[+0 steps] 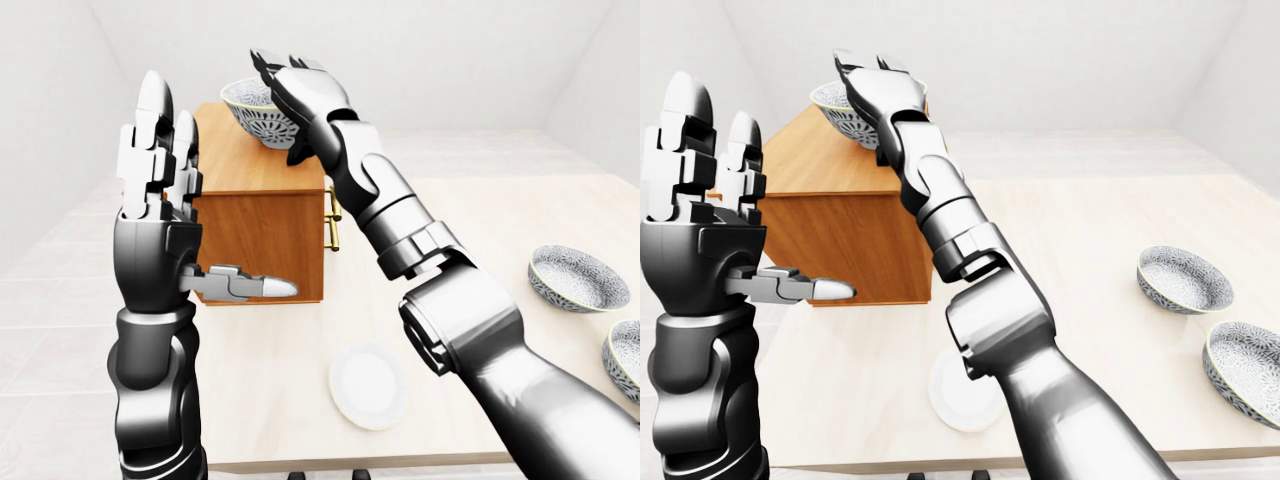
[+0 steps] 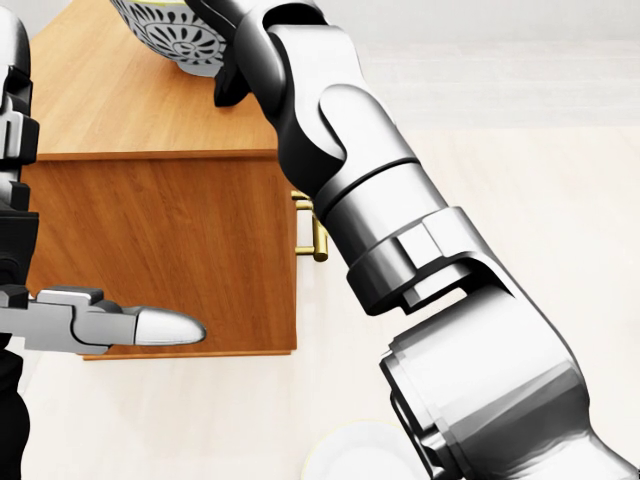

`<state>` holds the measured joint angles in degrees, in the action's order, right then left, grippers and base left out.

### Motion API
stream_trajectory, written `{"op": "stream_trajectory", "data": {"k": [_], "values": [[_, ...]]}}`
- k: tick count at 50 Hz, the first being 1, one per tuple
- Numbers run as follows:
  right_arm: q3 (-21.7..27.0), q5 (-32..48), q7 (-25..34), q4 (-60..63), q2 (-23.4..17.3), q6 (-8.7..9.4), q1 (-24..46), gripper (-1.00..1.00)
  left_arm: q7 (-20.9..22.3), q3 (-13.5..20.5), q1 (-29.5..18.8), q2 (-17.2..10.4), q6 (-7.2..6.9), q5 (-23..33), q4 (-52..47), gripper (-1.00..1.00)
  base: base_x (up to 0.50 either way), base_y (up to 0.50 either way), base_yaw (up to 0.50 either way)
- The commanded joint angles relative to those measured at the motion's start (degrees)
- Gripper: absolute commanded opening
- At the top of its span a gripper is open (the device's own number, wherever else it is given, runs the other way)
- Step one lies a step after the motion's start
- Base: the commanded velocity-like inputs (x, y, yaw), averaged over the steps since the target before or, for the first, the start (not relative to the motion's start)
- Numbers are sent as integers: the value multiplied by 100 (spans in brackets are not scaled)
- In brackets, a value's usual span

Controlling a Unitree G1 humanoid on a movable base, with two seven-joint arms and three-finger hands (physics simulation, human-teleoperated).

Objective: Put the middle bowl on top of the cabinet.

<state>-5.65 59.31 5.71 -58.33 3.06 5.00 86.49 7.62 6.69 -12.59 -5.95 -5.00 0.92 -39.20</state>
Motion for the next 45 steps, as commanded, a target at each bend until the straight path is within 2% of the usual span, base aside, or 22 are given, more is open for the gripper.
{"op": "stream_trajectory", "data": {"k": [1,2,3,5,6,7,9,12,15,27,36,41,45], "values": [[-21,-186,629,1274,48,0,-757,89,10,-4,8,1,0,-3,36,100,0,0,0],[-66,-110,739,1582,30,0,-950,100,11,-17,10,-6,0,7,31,100,0,0,0],[-64,-77,841,1850,31,0,-1082,100,11,-22,4,-4,0,9,24,100,0,0,0],[-113,43,1107,2462,26,0,-1360,53,13,-45,12,-4,0,25,38,100,0,0,0],[-120,116,1249,2796,20,0,-1464,58,16,-46,14,0,0,26,45,100,0,0,0],[-98,182,1298,3028,38,0,-1549,79,20,-51,31,-2,0,33,57,100,0,0,0],[-161,296,1584,3510,42,0,-1771,100,24,-58,34,0,0,43,53,100,0,0,0],[-78,512,1779,4184,91,0,-1868,100,29,-68,32,5,0,57,58,100,0,0,0],[-155,766,2242,4895,81,0,-2057,100,41,-82,44,11,0,69,73,100,0,0,0],[-24,1436,3413,6449,-53,0,-2075,100,60,-109,52,30,0,134,94,100,0,0,0],[193,1719,3429,7473,-287,0,-2815,100,65,-97,35,41,0,153,152,100,0,0,0],[385,1608,3429,7927,-448,0,-3484,100,9,11,-17,17,0,175,173,100,0,0,0],[448,1558,3429,8280,-596,0,-3871,100,-4,-50,-28,-2,0,213,200,100,0,0,0]]}}
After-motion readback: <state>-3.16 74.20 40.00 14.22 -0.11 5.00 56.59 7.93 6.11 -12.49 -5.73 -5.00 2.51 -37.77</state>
